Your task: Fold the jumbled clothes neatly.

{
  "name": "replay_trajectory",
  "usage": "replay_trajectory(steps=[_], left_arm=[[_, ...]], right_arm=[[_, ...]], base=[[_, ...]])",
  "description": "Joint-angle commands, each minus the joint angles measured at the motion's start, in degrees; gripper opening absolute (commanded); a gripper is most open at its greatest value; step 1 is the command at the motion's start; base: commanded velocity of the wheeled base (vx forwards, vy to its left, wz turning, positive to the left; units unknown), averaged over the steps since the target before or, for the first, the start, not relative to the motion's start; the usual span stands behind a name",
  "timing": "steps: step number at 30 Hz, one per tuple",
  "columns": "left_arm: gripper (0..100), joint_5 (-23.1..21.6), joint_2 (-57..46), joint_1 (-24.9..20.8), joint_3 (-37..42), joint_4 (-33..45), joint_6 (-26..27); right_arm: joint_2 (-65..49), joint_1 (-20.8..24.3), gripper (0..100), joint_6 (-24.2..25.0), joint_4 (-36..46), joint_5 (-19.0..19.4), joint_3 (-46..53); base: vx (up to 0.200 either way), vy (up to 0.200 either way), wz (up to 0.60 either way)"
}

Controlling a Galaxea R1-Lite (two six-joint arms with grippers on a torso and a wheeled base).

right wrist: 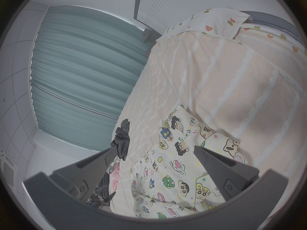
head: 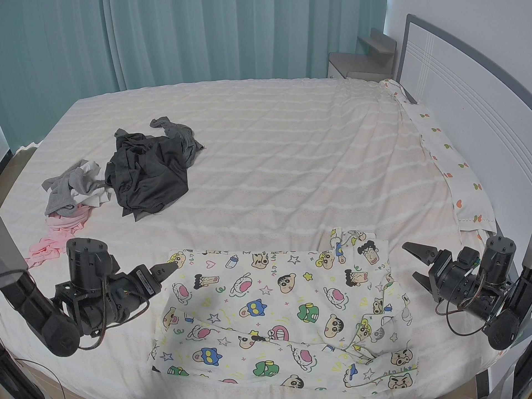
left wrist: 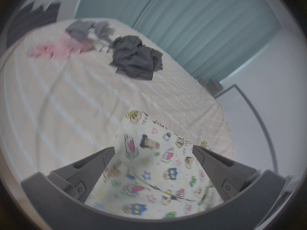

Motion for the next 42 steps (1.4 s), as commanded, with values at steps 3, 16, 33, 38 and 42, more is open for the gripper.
replay_trajectory(steps=[3,16,33,38,42], left_arm=[[100,-7.17,7.22,15.04,-17.54,15.19,26.01],[100,-14.11,20.76,14.25,-34.51,32.15,29.88],[100,-9.89,31.39,8.45,-42.42,24.77,25.75],[100,-9.63,31.04,8.89,-41.54,24.06,25.83],[100,-9.89,30.51,8.89,-41.28,24.15,25.66]], right_arm=[[-0.15,1.29,100,-1.45,-0.76,-0.28,0.95],[0.38,6.04,100,-3.56,-0.76,-2.74,2.97],[1.34,6.65,100,-3.56,-0.76,-2.74,2.97],[1.43,6.74,100,-3.56,-0.76,-2.74,2.88],[1.34,7.0,100,-3.56,-0.85,-2.82,2.88]], base=[[0.0,0.0,0.0],[0.0,0.0,0.0],[0.0,0.0,0.0],[0.0,0.0,0.0],[0.0,0.0,0.0]])
